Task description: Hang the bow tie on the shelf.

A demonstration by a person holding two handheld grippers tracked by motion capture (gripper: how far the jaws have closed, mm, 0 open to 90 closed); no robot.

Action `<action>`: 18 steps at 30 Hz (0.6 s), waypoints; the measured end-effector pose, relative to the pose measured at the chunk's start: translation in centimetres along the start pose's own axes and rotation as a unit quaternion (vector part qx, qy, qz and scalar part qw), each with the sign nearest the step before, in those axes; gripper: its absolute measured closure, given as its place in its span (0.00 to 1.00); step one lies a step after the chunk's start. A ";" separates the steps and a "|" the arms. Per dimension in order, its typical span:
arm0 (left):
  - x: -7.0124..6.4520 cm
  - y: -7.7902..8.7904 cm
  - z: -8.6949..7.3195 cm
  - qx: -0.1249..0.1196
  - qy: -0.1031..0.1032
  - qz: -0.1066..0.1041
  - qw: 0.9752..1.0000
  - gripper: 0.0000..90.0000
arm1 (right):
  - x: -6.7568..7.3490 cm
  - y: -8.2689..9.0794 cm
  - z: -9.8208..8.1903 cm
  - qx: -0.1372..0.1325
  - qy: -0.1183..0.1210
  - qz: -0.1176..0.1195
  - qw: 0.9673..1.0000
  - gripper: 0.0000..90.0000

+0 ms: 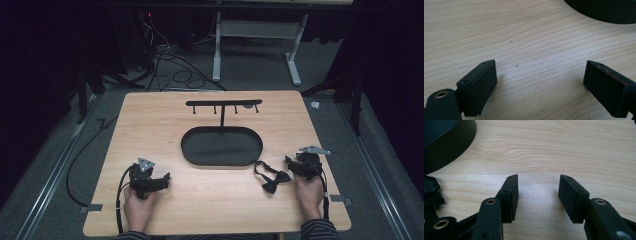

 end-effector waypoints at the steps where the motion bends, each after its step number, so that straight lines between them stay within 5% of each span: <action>1: 0.0 0.0 0.0 0.000 0.000 0.000 1.000 0.13 | 0.0 0.0 0.0 0.000 -0.001 0.000 1.000 0.57; 18: 0.0 0.0 0.0 0.000 -0.001 -0.001 1.000 0.14 | 0.0 0.0 0.0 0.000 -0.001 0.000 1.000 0.57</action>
Point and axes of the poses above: each handheld gripper's, and its own axes: y roughly backward along the jaws, z roughly out of its top, x roughly to its left, the point moved 2 cm from there along -y, roughly forward along the jaws, and after that the axes turned 5 degrees about x, right-handed, at the moved point
